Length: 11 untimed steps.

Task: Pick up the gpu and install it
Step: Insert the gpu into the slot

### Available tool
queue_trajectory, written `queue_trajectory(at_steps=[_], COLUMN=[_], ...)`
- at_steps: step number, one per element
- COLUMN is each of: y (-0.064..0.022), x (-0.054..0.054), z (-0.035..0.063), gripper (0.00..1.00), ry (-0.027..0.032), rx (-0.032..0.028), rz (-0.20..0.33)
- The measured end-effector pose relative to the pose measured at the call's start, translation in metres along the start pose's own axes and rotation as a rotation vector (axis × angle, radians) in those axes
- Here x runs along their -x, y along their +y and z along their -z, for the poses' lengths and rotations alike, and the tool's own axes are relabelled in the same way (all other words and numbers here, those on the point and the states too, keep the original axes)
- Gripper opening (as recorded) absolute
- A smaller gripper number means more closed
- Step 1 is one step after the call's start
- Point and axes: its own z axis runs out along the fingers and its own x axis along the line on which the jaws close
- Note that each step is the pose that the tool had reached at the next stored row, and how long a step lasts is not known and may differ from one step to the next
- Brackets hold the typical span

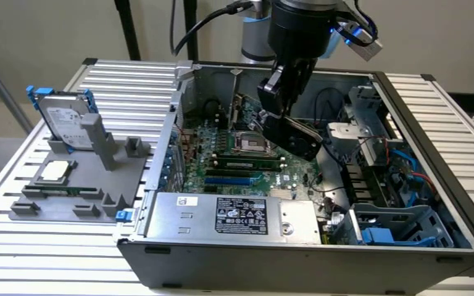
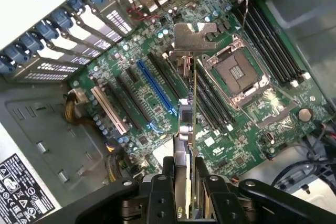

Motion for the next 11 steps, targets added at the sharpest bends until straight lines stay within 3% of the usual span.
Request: queue_trajectory(at_steps=[11], y=[0.0002], x=[0.0], z=[-0.011], gripper=[0.27], ry=[-0.0026], rx=[-0.0085], rz=[0.199])
